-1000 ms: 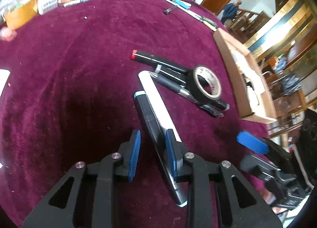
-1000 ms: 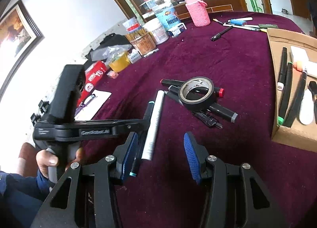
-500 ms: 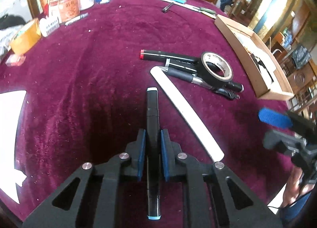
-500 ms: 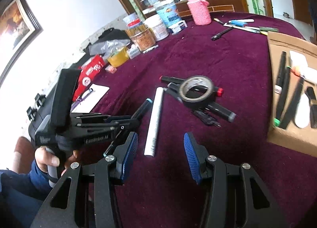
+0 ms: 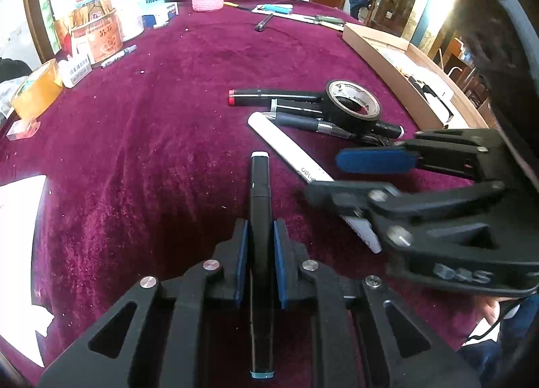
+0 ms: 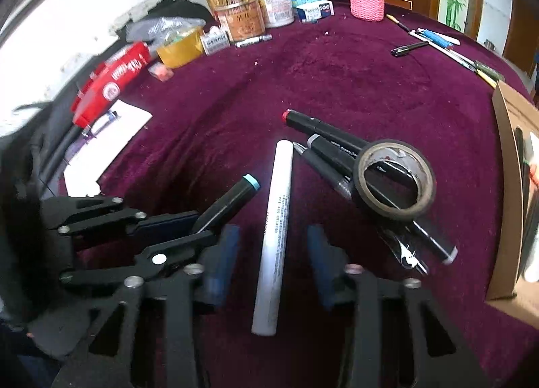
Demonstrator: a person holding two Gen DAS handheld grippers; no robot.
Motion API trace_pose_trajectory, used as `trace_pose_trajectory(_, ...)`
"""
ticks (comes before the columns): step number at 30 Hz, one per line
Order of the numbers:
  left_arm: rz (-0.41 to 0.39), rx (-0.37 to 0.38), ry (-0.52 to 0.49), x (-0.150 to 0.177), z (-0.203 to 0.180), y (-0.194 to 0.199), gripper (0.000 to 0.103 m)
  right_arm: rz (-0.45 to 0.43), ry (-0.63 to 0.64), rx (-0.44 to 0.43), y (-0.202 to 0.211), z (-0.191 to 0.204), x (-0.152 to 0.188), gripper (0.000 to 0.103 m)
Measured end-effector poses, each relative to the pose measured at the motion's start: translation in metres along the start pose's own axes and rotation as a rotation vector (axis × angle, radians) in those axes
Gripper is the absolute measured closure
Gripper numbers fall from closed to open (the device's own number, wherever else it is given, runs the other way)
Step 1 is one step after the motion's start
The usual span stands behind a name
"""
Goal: Organize rigid objects
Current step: 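Grasp a teal-capped black marker with the left tool while the right grasps a white marker, then lower both markers into the tray beside the other markers and open both tools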
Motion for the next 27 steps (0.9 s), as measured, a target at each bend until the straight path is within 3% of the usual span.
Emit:
trace_pose_trajectory(1, -0.003, -0.004, -0.005, 0.0, -0.001, 0.0, 0.09, 0.011, 0.01, 0.019, -0.004, 0.001, 0.0, 0.089)
trace_pose_trajectory(5, -0.007, -0.021, -0.016, 0.0, -0.002, 0.0, 0.09, 0.01, 0.046, 0.07, -0.008, 0.006, 0.001, 0.09)
trace_pose_trajectory(12, -0.033, -0.022, 0.0, 0.001, -0.003, 0.001, 0.091, -0.036, -0.008, -0.022, 0.003, -0.005, 0.013, 0.091)
trace_pose_trajectory(27, -0.075, -0.004, 0.038, -0.016, -0.01, 0.015, 0.091, -0.128, -0.06, -0.104, 0.028, -0.02, 0.022, 0.091)
Point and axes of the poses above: each gripper's, at about its wrist camera, not at the fingertips, and y roughly against the way its jaws point, z to its left, x to its underside, the point moved 3 cm from there along -y, roughly the way its jaws point, and after that the axes turned 8 degrees about z, right-handed, at the moved point
